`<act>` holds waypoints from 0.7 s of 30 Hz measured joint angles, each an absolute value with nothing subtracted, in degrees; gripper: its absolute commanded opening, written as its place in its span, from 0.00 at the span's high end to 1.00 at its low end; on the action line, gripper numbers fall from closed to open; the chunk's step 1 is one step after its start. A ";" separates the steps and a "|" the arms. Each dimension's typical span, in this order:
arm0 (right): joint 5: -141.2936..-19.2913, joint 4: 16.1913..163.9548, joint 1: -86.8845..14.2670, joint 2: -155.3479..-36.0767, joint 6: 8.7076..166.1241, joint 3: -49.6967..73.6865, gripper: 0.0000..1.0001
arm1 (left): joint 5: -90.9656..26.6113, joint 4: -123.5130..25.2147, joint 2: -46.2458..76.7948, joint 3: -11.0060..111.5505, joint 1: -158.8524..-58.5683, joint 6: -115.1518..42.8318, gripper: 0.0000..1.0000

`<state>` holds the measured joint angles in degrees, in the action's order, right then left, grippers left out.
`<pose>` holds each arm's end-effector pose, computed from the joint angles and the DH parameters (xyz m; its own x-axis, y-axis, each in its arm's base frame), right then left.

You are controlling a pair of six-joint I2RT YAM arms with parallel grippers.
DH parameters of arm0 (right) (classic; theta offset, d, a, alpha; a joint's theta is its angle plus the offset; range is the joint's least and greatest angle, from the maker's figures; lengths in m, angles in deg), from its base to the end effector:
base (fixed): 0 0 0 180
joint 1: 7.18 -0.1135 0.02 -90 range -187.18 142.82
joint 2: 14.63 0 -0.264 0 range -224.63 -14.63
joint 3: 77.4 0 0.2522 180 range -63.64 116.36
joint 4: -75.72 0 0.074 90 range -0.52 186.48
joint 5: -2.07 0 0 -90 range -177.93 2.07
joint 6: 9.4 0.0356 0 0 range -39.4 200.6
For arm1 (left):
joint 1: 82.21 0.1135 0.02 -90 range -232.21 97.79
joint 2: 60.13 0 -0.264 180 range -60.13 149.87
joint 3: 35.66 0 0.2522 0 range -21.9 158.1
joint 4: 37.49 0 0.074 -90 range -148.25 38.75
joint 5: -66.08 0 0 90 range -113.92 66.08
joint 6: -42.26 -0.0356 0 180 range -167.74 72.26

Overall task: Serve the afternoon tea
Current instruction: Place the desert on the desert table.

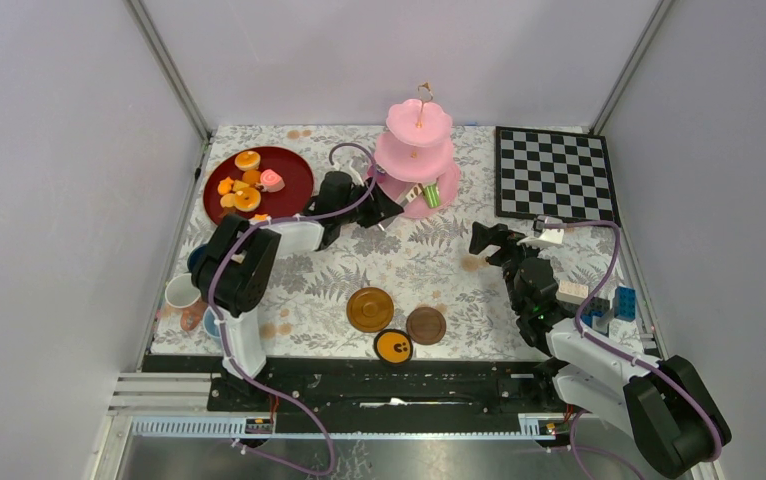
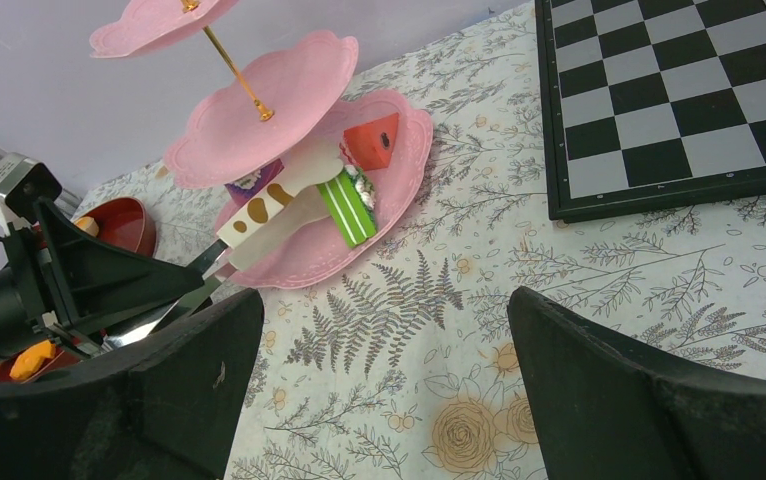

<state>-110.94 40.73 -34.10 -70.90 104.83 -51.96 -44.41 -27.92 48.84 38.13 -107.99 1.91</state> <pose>0.1815 0.0765 0.2116 0.0306 0.4392 -0.8979 -0.0896 0.8959 0.4352 0.3627 -0.1890 0.1715 -0.7791 -0.4165 -0.4685 0.1512 0.6005 -0.7852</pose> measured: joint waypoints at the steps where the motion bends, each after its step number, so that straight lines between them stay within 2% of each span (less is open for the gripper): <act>1: -110.94 40.73 -34.10 -70.90 104.83 -51.96 0.00 | -44.38 -28.10 48.53 37.96 -107.99 1.69 0.52; 21: -110.89 40.73 -34.03 -70.90 104.87 -51.96 0.00 | -43.49 -35.68 32.86 28.08 -107.99 -5.28 0.52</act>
<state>-110.89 40.73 -34.03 -70.90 104.87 -51.96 -43.49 -35.68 32.86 28.08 -107.99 -5.28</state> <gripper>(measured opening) 0.993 0.485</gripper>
